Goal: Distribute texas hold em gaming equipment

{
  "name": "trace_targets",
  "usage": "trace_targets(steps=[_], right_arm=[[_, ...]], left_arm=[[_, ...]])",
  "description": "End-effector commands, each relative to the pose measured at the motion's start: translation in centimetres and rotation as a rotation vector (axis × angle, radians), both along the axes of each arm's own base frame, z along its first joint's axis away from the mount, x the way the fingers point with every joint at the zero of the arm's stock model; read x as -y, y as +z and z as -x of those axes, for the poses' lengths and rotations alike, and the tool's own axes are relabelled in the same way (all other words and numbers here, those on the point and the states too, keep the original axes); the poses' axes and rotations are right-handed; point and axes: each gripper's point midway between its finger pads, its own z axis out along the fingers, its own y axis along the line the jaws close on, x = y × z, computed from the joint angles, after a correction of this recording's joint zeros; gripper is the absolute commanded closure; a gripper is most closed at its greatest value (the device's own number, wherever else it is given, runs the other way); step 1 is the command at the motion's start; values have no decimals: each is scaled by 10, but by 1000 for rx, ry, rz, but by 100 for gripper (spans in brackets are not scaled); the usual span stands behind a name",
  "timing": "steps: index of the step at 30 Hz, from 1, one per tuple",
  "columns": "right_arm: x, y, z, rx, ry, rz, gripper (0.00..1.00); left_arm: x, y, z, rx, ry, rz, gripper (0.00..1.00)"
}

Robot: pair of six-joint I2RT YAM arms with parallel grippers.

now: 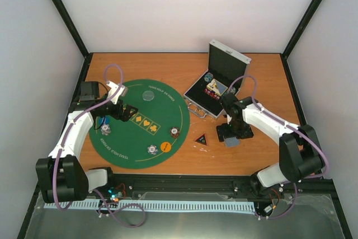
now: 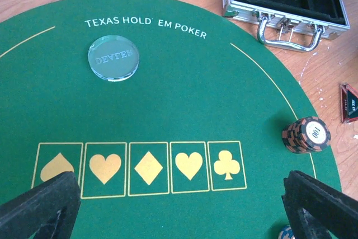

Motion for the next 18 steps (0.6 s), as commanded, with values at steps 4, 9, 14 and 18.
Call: trace_targets(steps=[4,9,14,18], right_arm=[[5,-8,0,-67,7,47,0],[3,-17,3,-98,17,41,0],[1,-26,6,-139,26,33,0],[3,-28,3,-144,19,48,0]], left_arm=[[2,6,-4,29,-21,8,0],[2,-1,-5,1,-21,17,0],[2,0,-4,4,-19,12,0],[2,-1,-5,0,-19,12,0]])
